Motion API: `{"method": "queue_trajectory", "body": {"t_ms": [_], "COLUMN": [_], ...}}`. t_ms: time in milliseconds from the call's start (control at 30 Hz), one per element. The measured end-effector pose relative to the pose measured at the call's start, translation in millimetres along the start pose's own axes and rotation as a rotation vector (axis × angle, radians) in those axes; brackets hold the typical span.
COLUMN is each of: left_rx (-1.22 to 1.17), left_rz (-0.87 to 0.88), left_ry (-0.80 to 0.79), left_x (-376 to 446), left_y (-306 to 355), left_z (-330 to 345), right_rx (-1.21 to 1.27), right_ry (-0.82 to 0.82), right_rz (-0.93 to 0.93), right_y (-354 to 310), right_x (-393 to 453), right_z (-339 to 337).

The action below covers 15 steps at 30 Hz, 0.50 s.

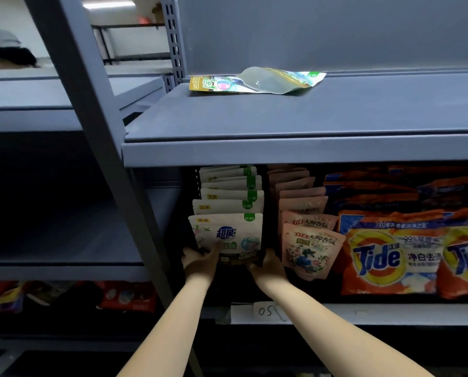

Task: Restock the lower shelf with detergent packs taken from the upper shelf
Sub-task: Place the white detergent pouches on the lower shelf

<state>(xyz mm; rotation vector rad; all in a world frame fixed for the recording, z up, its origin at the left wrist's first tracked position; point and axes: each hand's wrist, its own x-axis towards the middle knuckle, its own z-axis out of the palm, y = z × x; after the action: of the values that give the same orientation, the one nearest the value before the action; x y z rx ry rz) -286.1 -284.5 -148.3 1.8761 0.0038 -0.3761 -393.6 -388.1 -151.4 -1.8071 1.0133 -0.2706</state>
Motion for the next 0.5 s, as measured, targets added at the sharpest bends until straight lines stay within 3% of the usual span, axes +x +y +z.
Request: {"method": "queue_trajectory", "body": {"t_ms": [100, 233, 400, 500], "left_rx": [0.180, 0.486, 0.610, 0.723], "left_rz": [-0.008, 0.135, 0.179, 0.313], "left_ry": [-0.060, -0.139, -0.070, -0.002], "left_x": [-15, -44, -93, -129], "left_y": [7, 17, 40, 62], "left_z": [-5, -12, -29, -43], "right_rx": [-0.136, -0.329, -0.559, -0.595], "right_ry": [-0.067, -0.140, -0.114, -0.047], "right_rz": [-0.052, -0.192, -0.338, -0.449], "right_y": [3, -1, -23, -43], "right_x": [-12, -36, -70, -94], "right_z": [-9, -30, -71, -100]}}
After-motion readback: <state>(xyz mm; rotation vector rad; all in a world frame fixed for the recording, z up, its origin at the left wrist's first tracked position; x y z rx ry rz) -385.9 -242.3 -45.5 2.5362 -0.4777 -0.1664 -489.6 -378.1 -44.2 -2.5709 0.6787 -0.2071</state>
